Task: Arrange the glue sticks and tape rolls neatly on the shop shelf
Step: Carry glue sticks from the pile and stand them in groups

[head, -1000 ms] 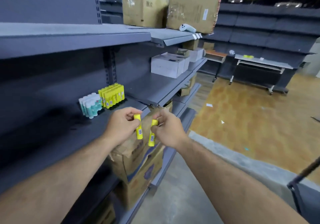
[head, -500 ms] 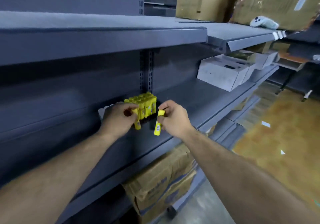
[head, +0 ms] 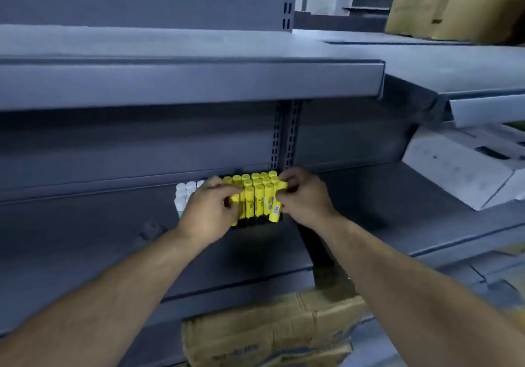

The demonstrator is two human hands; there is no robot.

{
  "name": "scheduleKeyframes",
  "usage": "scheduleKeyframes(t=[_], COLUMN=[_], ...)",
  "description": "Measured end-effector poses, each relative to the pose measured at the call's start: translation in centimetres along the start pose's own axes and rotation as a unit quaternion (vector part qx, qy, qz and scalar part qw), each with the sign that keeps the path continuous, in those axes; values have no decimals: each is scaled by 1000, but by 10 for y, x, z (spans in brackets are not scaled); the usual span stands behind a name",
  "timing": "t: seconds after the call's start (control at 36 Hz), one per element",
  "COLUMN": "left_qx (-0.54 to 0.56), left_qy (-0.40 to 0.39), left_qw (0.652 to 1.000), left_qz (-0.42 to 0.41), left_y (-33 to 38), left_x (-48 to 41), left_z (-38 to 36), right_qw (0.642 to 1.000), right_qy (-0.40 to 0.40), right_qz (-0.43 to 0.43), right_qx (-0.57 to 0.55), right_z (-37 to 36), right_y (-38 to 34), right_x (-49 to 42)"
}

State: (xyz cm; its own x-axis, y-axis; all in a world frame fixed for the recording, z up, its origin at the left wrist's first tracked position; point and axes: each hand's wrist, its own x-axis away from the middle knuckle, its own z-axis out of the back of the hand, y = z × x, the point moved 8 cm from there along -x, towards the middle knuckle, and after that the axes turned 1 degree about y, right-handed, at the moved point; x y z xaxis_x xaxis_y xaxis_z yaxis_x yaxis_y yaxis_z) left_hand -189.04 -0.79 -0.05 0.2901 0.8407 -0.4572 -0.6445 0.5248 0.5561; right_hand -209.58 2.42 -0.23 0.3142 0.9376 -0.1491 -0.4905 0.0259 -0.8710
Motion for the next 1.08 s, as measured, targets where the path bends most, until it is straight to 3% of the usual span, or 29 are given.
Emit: scheduleKeyframes(t=[0.22,0.39,0.72,1.08], left_qx=[-25,-64,-105,-115], left_qy=[30,34,55,40], left_qw=[999,997,989,990], left_qz=[35,2,-92,-75], left_y=[-8,-3,-3,-4], left_x=[10,13,22,19], left_z=[1,-6,-7,-7], right_qw=[998,998,992,990], right_qy=[-43,-50,5,9], right_qz=[38,46,100,113], right_qx=[-4,-1,71,80], right_z=[2,3,8,-17], right_y=[-9,-8,2,-5], right_x=[-5,-7,-3,1])
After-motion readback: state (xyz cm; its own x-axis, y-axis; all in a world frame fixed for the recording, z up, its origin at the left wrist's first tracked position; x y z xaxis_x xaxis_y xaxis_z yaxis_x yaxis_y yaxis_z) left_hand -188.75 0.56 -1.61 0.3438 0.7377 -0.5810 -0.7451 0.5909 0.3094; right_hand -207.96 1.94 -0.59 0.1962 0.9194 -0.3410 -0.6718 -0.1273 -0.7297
